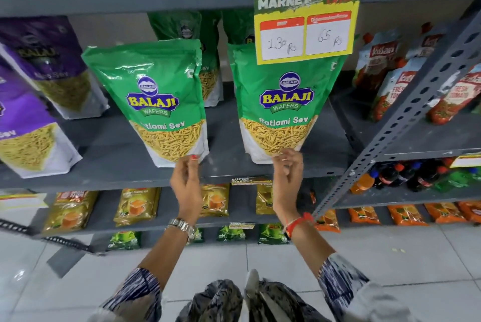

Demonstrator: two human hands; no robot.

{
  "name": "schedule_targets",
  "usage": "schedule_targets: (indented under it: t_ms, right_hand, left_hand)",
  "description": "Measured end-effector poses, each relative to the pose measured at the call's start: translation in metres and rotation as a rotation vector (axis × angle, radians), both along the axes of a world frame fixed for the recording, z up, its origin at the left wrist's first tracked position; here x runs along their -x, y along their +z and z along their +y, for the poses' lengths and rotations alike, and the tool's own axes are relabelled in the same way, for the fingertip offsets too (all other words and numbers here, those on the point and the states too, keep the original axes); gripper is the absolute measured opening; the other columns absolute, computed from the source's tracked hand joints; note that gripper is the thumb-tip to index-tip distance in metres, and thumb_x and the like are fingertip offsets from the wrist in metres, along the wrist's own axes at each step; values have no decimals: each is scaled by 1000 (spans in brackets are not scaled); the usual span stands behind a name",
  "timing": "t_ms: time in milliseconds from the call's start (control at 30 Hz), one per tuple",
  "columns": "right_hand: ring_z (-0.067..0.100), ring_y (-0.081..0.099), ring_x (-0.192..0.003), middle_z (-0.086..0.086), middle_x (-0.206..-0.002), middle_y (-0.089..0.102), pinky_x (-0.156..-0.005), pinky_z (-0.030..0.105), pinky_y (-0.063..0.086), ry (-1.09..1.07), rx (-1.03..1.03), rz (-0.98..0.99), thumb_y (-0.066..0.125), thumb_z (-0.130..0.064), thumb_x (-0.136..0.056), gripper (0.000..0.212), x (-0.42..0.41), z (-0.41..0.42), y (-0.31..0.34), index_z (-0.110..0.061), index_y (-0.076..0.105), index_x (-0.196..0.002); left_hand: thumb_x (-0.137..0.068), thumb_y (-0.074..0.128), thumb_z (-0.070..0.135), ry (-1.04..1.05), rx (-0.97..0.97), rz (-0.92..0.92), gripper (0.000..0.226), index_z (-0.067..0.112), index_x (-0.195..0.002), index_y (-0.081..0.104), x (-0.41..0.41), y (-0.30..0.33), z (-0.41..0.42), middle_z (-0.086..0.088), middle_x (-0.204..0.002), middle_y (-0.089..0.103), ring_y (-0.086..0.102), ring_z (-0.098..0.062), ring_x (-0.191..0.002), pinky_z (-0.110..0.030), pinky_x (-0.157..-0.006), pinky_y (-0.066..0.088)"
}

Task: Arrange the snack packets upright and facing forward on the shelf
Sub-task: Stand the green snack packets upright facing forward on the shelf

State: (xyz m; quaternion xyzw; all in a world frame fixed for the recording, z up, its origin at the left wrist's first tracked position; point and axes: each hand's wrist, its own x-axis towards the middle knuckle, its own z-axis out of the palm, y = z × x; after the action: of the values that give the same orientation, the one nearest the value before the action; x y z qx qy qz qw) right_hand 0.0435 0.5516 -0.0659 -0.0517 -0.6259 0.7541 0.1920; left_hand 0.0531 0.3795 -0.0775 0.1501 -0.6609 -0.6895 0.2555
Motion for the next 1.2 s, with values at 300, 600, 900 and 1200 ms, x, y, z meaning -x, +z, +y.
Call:
schedule_targets:
  t_ms: [300,600,900,1200]
  right_hand:
    - [20,39,-133,8,-140,45,-110,33,34,483,-138,-166,61,-41,-83,57,27,-109,7,-19,44,-132]
    - [8,42,-129,-15,-135,46,-107,14,35,380,-17,-218,59,-31,-89,53,42,-158,24,-25,36,-135]
    - [15,38,-135,4,-151,37,-116,37,28,77,124,-242,58,-37,-88,68,32,-160,19,-18,28,-145]
    - [23,44,-135,5,-147,46,-115,51,32,81,111,-249,70,-70,-59,103,44,-140,4,-22,34,-143]
  left_hand:
    - [-94,42,28,243,-30,40,31,11,-120,42,26,22,-104,5,-113,45,46,0,-100,-13,-86,39]
    - [-87,39,43,-331,-147,-143,54,14,-133,32,61,28,-136,10,-112,54,54,-1,-101,-26,-95,47]
    - [-82,52,49,-627,-85,-93,54,22,-125,34,56,30,-128,9,-116,53,59,6,-97,-21,-93,50]
    - [-62,55,73,-689,-58,-111,98,16,-136,26,51,35,-114,12,-120,52,59,12,-96,-12,-82,52]
